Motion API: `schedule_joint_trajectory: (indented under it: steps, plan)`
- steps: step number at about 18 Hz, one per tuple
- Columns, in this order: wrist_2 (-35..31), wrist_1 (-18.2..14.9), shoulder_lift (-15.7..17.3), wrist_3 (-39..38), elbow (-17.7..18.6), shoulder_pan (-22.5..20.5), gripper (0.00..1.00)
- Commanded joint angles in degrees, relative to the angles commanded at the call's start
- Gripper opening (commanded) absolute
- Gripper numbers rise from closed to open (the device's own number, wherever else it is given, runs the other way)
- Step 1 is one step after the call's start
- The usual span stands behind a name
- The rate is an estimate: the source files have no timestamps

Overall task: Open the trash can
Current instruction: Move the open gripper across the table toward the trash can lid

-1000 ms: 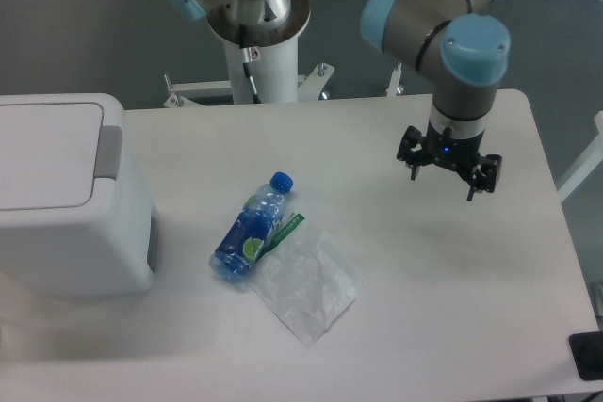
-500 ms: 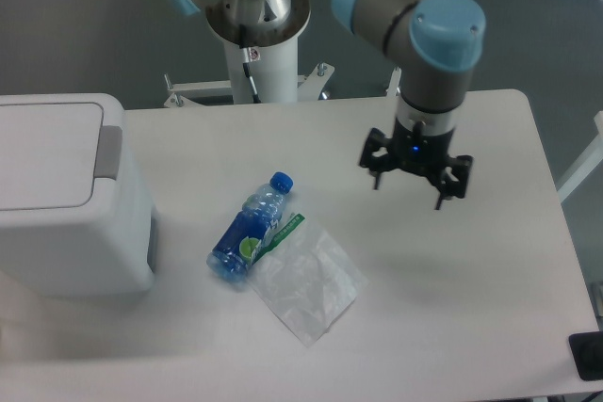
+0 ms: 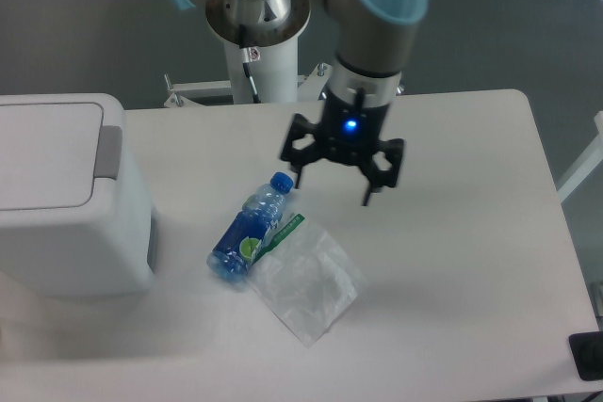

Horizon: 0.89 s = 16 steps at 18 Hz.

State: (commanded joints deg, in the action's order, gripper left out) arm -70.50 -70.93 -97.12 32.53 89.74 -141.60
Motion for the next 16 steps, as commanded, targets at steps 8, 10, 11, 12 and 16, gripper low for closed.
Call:
schedule_joint_trajectory:
  steps: [8, 10, 11, 12, 16]
  plan:
    - [7.57, 0.88, 3.34, -14.25, 0.17, 3.69, 1.00]
    - [8.44, 2.36, 4.22, -15.48, 0.18, 4.57, 1.00]
    - [8.53, 3.16, 4.48, -17.22, 0.35, 4.75, 1.00]
    - [8.45, 3.43, 4.66, -19.16, 0.18, 4.75, 1.00]
    - [8.62, 3.25, 5.71, -22.86, 0.18, 6.42, 1.00]
